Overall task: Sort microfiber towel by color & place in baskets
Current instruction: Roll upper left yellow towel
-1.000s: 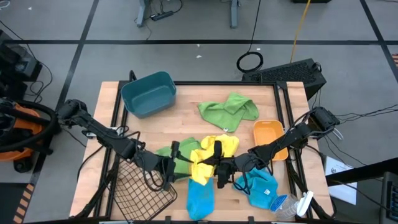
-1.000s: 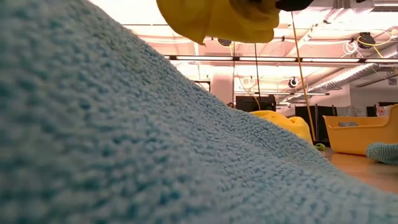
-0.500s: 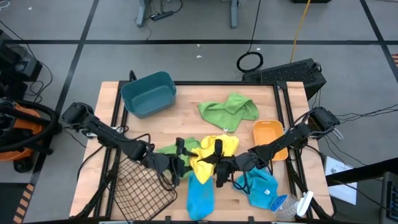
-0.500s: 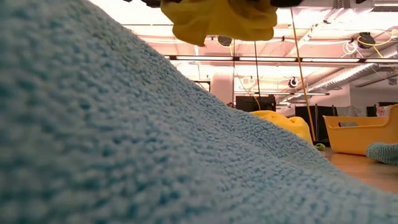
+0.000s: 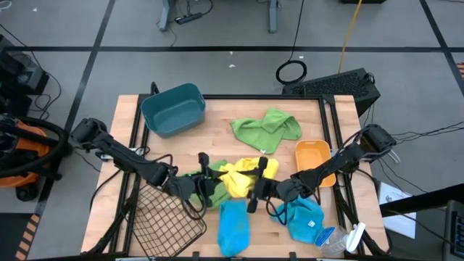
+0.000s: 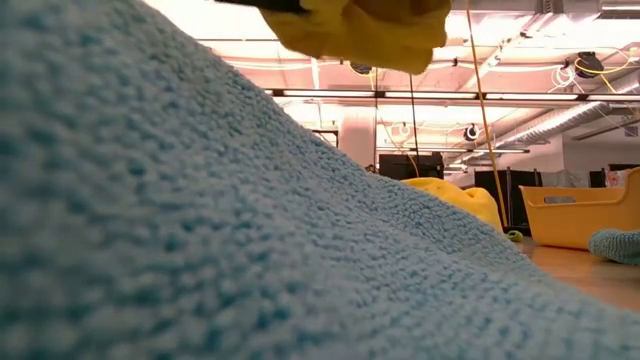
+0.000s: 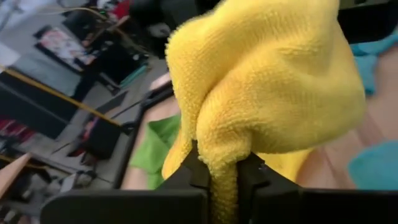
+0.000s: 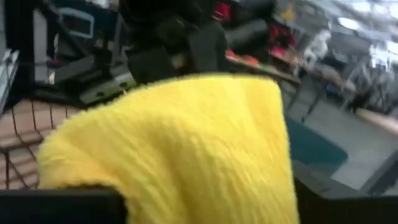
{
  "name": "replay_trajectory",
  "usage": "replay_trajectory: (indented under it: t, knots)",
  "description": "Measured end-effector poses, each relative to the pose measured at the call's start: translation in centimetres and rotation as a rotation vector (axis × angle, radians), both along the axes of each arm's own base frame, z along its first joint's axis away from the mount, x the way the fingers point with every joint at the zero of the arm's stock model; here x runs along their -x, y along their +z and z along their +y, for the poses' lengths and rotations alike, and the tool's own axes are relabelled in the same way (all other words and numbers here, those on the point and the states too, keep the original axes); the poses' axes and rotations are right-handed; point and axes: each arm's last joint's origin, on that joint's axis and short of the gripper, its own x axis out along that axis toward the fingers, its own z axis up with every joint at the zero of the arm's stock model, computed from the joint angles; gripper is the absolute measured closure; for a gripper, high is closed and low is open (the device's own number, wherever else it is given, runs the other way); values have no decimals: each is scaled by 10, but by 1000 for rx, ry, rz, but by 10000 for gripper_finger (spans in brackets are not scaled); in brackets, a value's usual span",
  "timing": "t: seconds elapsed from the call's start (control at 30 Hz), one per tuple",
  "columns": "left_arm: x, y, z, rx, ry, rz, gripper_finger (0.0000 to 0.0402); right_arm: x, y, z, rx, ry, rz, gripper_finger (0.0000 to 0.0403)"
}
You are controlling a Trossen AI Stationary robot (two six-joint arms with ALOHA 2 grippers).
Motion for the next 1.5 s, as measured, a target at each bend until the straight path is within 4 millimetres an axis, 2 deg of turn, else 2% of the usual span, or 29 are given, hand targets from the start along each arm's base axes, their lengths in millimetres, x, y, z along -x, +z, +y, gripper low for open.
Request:
replay_trajectory:
  t: [0.2,0.37,0.7,0.83,0.97,1.17,1.33,1.5]
  knots:
    - [16,20,-3,35,27,-69,362,7,1,-3,-167,4,44,138]
    - [25,27,-6,64,47,-94,375,9,0,-1,-154,72,87,108]
    - [33,20,0,11,202,-51,377,21,4,8,-144,62,112,106]
    - [34,20,0,11,210,-52,377,28,4,10,-100,-27,127,106]
    - [34,22,1,12,217,-59,377,32,1,13,-72,-21,156,106]
    - [36,23,0,14,213,-63,378,37,-9,12,-183,-74,208,105]
    - [40,23,-7,-22,213,-60,378,41,-14,13,-151,-88,251,105]
    - [50,23,-12,-36,192,-40,377,52,2,20,-100,-29,226,112]
